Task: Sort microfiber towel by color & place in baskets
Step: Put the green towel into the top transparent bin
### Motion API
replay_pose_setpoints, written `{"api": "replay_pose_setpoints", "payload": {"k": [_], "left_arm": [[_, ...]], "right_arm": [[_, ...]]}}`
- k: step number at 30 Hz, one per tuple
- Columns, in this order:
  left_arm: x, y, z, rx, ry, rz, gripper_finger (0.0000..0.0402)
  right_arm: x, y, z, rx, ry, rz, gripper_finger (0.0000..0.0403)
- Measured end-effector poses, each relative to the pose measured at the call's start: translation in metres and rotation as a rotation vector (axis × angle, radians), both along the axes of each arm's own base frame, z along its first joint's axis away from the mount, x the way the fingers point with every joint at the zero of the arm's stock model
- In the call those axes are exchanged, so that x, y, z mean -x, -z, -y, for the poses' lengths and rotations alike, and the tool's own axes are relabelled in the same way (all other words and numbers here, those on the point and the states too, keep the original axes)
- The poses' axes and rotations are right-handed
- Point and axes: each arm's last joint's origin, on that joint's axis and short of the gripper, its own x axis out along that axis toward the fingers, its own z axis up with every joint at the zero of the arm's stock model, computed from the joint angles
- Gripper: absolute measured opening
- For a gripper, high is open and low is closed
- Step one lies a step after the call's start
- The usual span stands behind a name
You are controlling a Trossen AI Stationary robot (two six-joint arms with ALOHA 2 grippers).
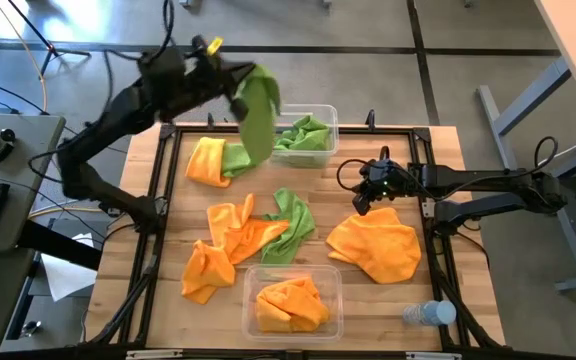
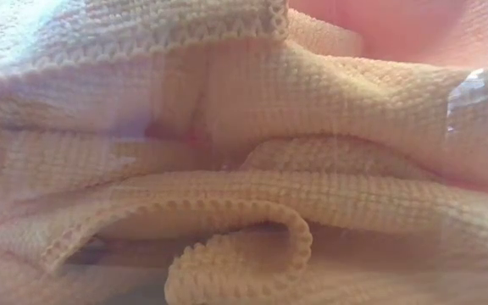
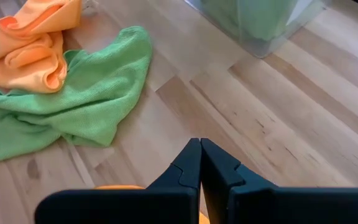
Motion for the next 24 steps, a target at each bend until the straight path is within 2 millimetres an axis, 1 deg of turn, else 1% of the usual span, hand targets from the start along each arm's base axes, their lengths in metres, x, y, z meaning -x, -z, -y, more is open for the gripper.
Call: {"api": "replay_pose_setpoints", "payload": {"k": [5,9,13,17,21,24], "left_arm": [[-0.036,0.007,-0.037,-0.124,0.009,0.079,0.0000],[-0.058,0.019,-0.060,-0.138,0.005,0.135,0.0000],[-0.074,0.031,-0.071,-0.149,0.011,0.130,0.0000],[-0.084,0.042,-0.080,-0.144,0.006,0.107,0.0000],[-0.091,0.055,-0.089,-0.095,-0.007,0.083,0.0000],[-0.095,0.070,-0.094,-0.023,-0.027,0.000,0.0000]], "right_arm": [[0.000,0.000,0.000,0.005,0.003,-0.002,0.0000],[0.000,0.000,0.000,0.006,0.004,-0.002,0.0000],[0.000,0.000,0.001,0.022,0.038,-0.003,0.0000],[0.001,0.000,0.002,0.028,0.057,-0.003,0.0000],[0.001,0.000,0.002,0.031,0.054,-0.005,0.0000],[0.001,0.000,0.002,0.032,0.054,-0.005,0.0000]]}}
